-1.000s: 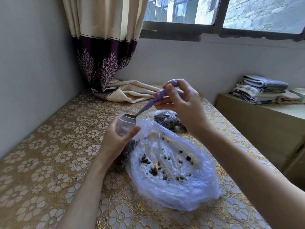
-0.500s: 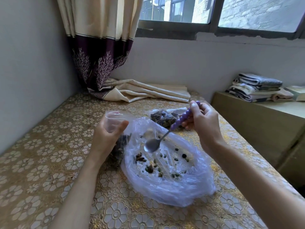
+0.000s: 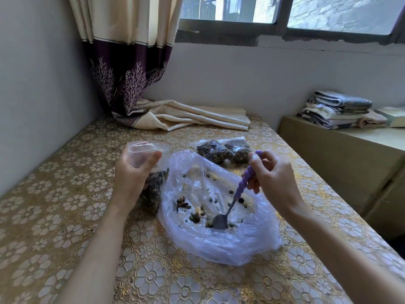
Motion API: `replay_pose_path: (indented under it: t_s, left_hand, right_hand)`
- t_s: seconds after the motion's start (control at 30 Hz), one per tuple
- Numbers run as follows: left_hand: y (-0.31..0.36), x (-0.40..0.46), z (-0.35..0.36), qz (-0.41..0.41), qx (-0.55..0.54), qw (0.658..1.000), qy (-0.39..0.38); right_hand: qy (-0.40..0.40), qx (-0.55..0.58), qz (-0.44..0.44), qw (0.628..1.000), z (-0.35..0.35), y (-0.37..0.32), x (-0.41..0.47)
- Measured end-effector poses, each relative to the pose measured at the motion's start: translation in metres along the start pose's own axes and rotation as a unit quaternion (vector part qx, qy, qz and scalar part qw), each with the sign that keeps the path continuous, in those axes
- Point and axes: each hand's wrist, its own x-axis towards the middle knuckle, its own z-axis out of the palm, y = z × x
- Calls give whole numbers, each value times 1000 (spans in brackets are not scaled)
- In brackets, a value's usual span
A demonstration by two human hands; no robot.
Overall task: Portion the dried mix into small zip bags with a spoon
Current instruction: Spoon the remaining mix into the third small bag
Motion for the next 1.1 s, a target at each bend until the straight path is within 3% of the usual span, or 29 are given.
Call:
replay_pose_path:
  t_s: [0.23, 0.5, 0.83, 1.1]
  left_hand:
    - [1, -1, -1, -16, -8, 1000, -6]
    - [1, 0, 0, -21, -21, 1000, -10]
    - [3, 0, 1, -13, -16, 1000, -10]
    - [4, 0, 2, -7, -13, 1000, -7]
  right_hand:
    - [23, 98, 96, 990, 14, 11, 0]
    - [13, 114, 129, 985, 39, 10, 4]
    - [39, 209, 262, 941, 49, 19, 8]
    - [68, 214, 272, 936, 50, 26, 16]
